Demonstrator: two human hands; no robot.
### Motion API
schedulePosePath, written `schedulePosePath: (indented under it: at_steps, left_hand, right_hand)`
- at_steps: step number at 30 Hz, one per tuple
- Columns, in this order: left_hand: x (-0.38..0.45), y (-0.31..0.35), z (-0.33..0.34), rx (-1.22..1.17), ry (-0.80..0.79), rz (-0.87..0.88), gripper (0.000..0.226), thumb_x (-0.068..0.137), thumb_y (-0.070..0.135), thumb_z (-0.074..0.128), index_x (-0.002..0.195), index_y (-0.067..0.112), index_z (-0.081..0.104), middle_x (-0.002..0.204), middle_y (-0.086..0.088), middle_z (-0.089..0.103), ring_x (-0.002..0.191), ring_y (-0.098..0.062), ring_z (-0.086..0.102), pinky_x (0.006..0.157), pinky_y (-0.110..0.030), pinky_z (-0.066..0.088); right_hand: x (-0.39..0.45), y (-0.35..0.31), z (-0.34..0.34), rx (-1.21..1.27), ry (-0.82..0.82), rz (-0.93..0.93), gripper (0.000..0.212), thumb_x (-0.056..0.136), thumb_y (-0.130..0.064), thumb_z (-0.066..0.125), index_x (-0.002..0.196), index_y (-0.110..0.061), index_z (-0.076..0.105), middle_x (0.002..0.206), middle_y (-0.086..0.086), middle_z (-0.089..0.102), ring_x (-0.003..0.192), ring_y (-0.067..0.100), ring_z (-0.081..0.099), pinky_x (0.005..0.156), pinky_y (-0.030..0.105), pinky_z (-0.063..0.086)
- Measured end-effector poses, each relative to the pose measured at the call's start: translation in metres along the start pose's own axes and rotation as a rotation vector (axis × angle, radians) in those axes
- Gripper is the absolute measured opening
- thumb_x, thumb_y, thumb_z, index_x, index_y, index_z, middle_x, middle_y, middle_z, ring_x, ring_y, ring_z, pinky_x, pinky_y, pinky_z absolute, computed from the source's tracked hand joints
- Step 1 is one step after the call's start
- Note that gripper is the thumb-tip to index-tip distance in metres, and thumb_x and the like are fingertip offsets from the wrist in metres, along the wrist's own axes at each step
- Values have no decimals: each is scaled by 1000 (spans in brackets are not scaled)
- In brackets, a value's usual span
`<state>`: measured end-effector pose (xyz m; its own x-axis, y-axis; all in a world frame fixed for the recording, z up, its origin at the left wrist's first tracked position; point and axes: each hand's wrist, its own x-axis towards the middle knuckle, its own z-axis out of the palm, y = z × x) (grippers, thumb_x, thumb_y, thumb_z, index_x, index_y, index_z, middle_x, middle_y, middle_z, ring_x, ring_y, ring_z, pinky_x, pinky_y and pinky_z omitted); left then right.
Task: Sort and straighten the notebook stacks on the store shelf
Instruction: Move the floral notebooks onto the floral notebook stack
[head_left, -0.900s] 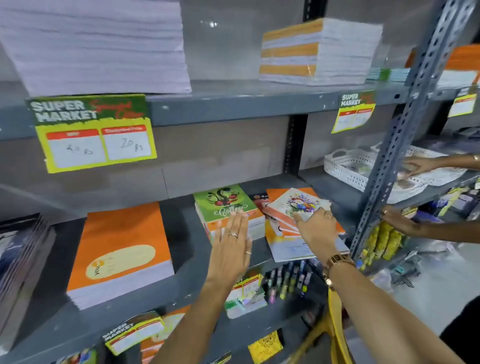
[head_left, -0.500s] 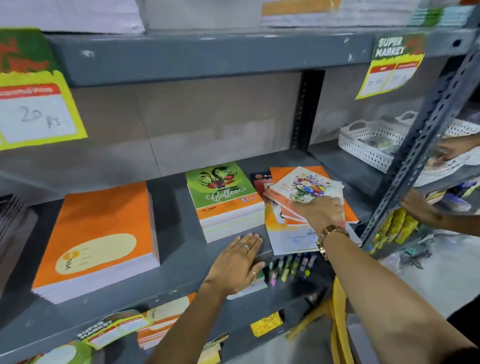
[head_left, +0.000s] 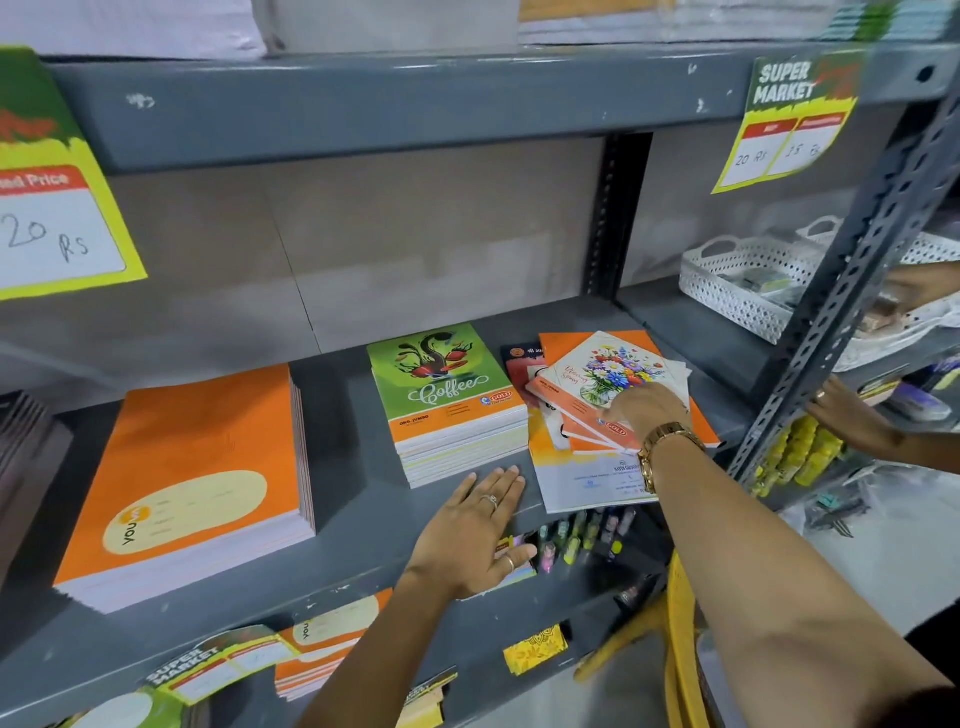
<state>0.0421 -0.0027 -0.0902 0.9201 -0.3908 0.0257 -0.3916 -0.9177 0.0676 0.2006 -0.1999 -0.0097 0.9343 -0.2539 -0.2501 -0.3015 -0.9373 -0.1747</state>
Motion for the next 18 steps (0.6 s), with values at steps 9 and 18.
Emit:
schedulePosePath:
  at_steps: [9, 18]
  left_hand:
    - [1, -2, 2, -13, 2, 11, 82, 87, 64, 23, 147, 17, -5, 159, -1, -2, 147, -15, -5, 117, -32, -12]
    - [1, -3, 2, -25, 13, 11, 82, 86, 64, 23, 147, 17, -4, 159, -1, 0, 147, -15, -4, 118, -33, -10]
  right_hand:
    - [24, -8, -2, -227, -224, -104, 49, 93, -41, 50, 134, -15, 46, 133, 9, 53, 117, 31, 54, 93, 42, 47]
    - [11, -12, -10, -71, -101, -68, 33, 95, -28, 50, 123, -10, 51, 117, 7, 60, 110, 25, 57, 89, 36, 46]
